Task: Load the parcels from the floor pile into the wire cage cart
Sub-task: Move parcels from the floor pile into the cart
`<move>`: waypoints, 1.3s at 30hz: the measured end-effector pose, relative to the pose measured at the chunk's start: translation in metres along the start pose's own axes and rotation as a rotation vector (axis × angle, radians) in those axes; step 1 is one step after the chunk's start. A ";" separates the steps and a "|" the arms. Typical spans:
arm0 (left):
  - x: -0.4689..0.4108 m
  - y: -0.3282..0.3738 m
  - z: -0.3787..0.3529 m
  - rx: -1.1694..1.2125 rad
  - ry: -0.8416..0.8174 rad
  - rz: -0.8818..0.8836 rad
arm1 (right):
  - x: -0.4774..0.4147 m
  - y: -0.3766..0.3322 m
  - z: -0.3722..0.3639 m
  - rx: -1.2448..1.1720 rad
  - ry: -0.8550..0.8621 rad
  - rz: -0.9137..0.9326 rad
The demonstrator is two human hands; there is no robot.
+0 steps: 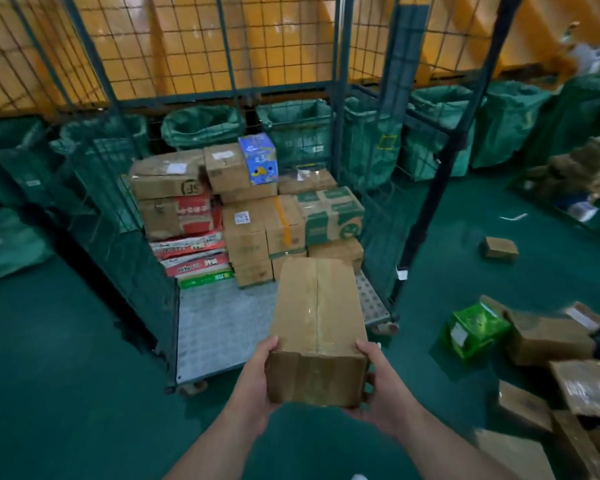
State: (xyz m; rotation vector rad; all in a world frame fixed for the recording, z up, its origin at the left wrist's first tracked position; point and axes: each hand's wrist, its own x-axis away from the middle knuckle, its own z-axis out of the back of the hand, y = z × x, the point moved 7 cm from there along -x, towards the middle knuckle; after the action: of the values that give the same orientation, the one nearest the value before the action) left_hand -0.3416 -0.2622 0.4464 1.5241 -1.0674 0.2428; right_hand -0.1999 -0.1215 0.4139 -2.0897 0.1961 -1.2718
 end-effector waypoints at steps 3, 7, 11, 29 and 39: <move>-0.033 0.025 -0.028 0.026 0.028 -0.033 | -0.041 -0.042 -0.003 0.013 -0.057 -0.008; -0.067 0.060 -0.073 0.043 0.063 -0.044 | -0.086 -0.101 -0.004 0.030 -0.131 -0.023; -0.100 0.089 -0.112 0.033 0.095 -0.049 | -0.125 -0.157 -0.004 0.086 -0.146 -0.012; -0.333 0.210 -0.159 0.117 0.214 0.142 | -0.329 -0.310 -0.087 -0.003 -0.094 -0.081; -0.471 0.323 -0.229 0.222 0.159 0.171 | -0.465 -0.412 -0.150 -0.107 -0.095 -0.057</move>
State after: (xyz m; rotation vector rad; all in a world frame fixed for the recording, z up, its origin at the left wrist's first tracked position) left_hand -0.7449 0.2005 0.4100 1.5804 -1.0705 0.6087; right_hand -0.6488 0.3314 0.3704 -2.2560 0.1671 -1.2160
